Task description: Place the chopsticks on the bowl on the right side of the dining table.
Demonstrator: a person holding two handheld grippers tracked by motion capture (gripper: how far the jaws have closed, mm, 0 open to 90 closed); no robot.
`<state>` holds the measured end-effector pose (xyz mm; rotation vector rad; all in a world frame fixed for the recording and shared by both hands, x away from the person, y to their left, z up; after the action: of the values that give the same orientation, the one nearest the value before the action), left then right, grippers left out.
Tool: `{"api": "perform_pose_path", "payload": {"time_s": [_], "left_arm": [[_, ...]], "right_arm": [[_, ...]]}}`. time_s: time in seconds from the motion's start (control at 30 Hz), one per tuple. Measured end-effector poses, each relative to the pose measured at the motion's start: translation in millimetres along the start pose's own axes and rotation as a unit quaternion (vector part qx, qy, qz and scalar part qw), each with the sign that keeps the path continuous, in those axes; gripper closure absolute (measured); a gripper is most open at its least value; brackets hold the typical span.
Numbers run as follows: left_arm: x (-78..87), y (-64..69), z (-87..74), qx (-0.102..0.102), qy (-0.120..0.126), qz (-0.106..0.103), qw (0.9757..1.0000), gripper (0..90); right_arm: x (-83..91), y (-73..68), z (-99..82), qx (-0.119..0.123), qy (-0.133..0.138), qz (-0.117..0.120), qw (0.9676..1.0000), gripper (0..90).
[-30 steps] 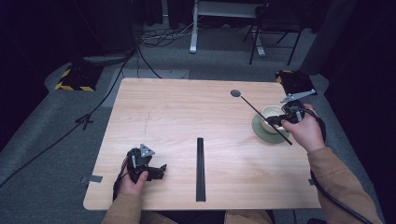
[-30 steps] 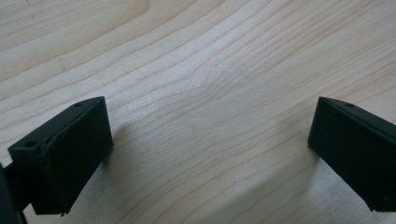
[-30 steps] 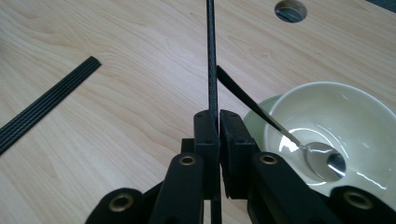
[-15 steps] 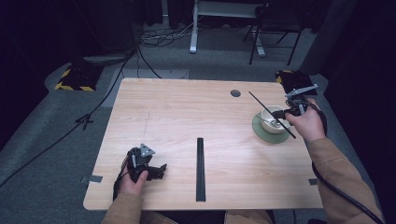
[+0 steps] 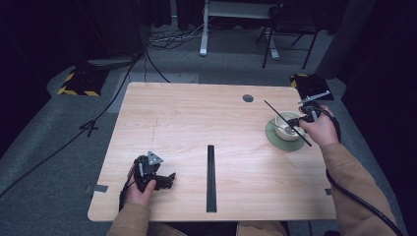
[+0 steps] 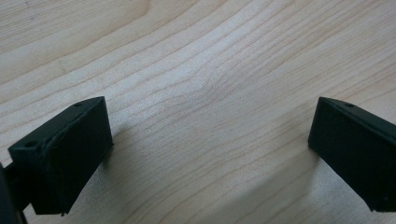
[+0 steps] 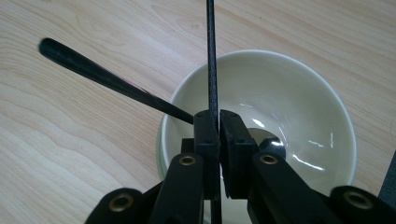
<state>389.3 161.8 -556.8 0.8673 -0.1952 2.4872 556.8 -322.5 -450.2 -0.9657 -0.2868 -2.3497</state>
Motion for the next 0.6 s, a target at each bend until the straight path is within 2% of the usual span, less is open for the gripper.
{"api": "perform_pose_path", "payload": {"time_s": [0.3, 0.33, 0.43, 0.6], "left_arm": [[0.0, 0.0, 0.0, 0.000, 0.000, 0.000, 1.0000, 0.0], [0.0, 0.0, 0.0, 0.000, 0.000, 0.000, 1.0000, 0.0], [0.0, 0.0, 0.0, 0.000, 0.000, 0.000, 1.0000, 0.0], [0.0, 0.0, 0.0, 0.000, 0.000, 0.000, 1.0000, 0.0]], "right_arm": [[-9.7, 5.9, -8.3, -0.010, -0.013, -0.003, 0.9999, 84.6], [-8.1, 6.7, -7.2, -0.002, -0.006, -0.008, 0.9999, 81.0], [-4.5, 5.7, -4.9, 0.000, 0.002, -0.012, 0.9999, 76.1], [9.3, -2.6, 5.4, 0.007, 0.036, -0.024, 0.9990, 60.9]]}}
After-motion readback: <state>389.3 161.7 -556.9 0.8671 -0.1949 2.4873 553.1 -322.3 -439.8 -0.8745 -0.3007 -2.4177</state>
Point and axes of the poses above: each handheld gripper's, and its own axes: x roughly backward along the jaws, z roughly out of its top, y roughly to its right, the point moved 7 cm from there along -x, roughly forward along the jaws, and after that the axes turned 11 degrees about y, right-handed, at the moved point
